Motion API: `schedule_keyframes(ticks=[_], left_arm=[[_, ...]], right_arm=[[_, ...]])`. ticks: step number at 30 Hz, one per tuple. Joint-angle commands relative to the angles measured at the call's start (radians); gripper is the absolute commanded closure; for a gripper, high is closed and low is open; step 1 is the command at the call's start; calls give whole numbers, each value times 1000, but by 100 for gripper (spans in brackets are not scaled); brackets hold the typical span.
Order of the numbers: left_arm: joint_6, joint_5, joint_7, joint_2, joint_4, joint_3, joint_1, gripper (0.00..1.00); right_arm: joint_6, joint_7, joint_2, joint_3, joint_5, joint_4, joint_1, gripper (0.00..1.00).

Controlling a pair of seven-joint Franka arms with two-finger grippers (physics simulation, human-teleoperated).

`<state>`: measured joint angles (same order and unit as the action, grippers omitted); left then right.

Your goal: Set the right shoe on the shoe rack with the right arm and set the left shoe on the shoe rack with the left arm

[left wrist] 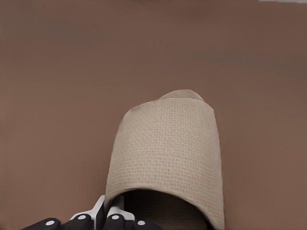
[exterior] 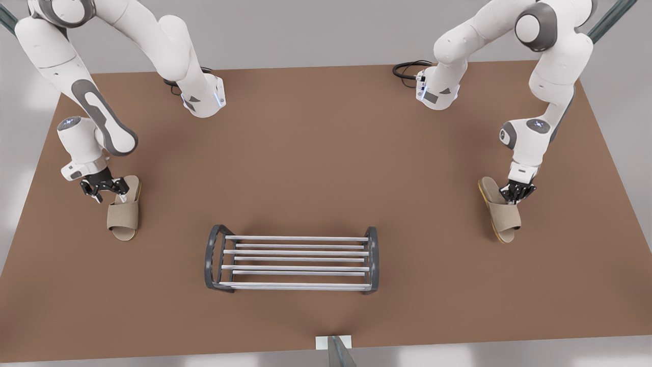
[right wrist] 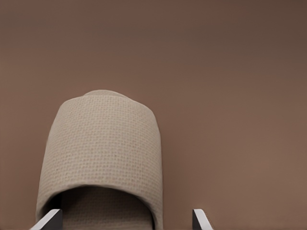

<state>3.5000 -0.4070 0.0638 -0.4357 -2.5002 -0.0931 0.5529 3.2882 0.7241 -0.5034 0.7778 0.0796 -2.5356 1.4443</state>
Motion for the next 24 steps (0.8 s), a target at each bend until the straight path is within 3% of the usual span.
schedule_keyframes(ticks=[1,3,6,9,14,20,24], left_arm=[[-4,4,33,9,0,-4,7,79],[-3,2,34,8,0,-5,12,79],[-10,0,277,37,18,-125,2,79],[-320,0,451,107,193,-295,-1,79],[-734,0,487,88,592,-471,-11,79],[-1018,-21,625,91,829,-478,-375,79],[-1227,-222,846,-37,1083,-464,-645,79]], right_arm=[[1,64,-15,-2,0,11,-2,0],[1,64,-29,-2,0,12,-5,0],[2,64,-47,-2,0,21,-13,0],[2,66,-50,-9,0,28,-16,0],[1,74,-66,-15,2,57,-19,0],[1,100,-81,-31,2,77,-19,0],[-1,100,-86,-31,2,78,-19,0]])
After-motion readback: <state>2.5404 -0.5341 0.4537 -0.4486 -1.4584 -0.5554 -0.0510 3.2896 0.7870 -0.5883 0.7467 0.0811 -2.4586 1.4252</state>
